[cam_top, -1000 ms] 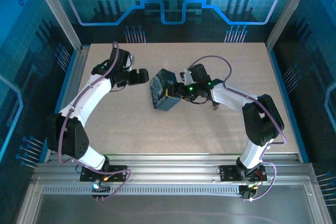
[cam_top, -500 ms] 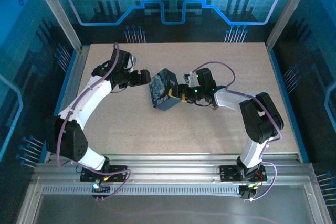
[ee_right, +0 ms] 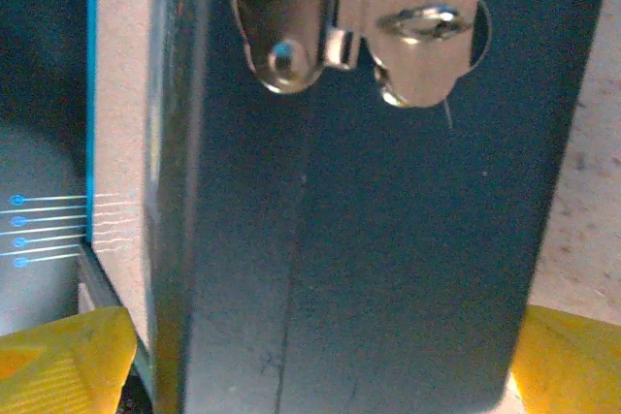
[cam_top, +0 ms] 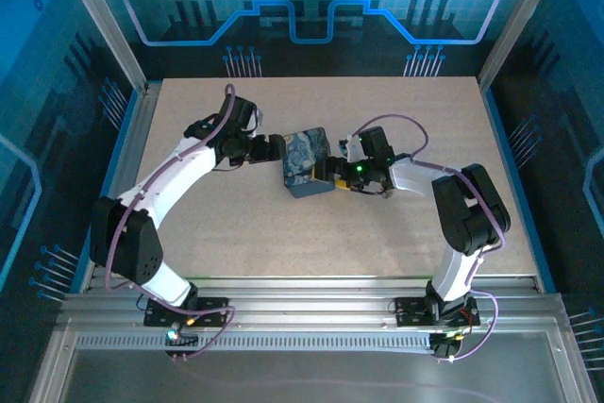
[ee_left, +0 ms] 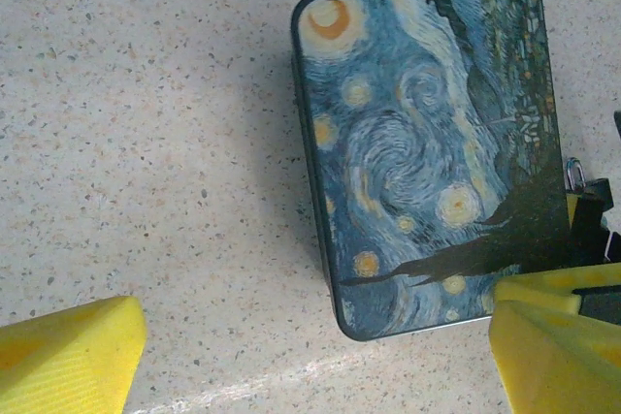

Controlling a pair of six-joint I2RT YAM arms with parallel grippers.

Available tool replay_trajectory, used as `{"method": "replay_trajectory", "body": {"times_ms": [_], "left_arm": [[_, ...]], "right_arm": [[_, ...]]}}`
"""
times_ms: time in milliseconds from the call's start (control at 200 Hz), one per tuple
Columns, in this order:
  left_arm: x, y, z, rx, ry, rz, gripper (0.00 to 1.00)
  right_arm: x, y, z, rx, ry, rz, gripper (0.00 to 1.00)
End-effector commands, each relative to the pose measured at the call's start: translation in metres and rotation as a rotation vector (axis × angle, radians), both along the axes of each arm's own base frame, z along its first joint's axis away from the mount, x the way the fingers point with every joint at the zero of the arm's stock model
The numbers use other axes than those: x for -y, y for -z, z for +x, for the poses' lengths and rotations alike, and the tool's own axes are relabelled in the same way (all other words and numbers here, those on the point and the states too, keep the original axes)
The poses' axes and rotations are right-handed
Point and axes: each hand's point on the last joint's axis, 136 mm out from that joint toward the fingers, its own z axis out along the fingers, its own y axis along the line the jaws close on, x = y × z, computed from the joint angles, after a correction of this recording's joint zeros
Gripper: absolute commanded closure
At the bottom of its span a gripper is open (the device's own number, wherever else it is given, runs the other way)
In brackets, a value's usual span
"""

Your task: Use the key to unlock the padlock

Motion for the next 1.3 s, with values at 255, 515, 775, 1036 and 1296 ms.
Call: {"method": "replay_trajectory", "body": {"times_ms": [255, 515, 775, 1036, 1296], "left_arm": [[-0.003, 0.002, 0.003, -0.003, -0.017, 0.02, 0.07], [-0.026, 0.0, 0.009, 0.061, -0.05, 0.032, 0.03], [-0.077, 0.001, 0.014, 0.18, -0.159, 0.098, 0.01], [-0.129, 0.021, 0.011, 0.461, -0.192, 0.374, 0.01], [-0.155, 0.061, 0.004, 0.609, -0.224, 0.5, 0.01]], "right_arm": [[0.004, 0.016, 0.004, 0.006, -0.049, -0.087, 0.03], [0.028, -0.025, 0.006, 0.101, -0.077, -0.212, 0.0], [0.121, -0.065, 0.011, 0.251, 0.11, -0.454, 0.0], [0.219, -0.086, 0.009, 0.502, 0.46, -0.61, 0.0], [0.272, -0.067, -0.001, 0.602, 0.654, -0.783, 0.0]]}}
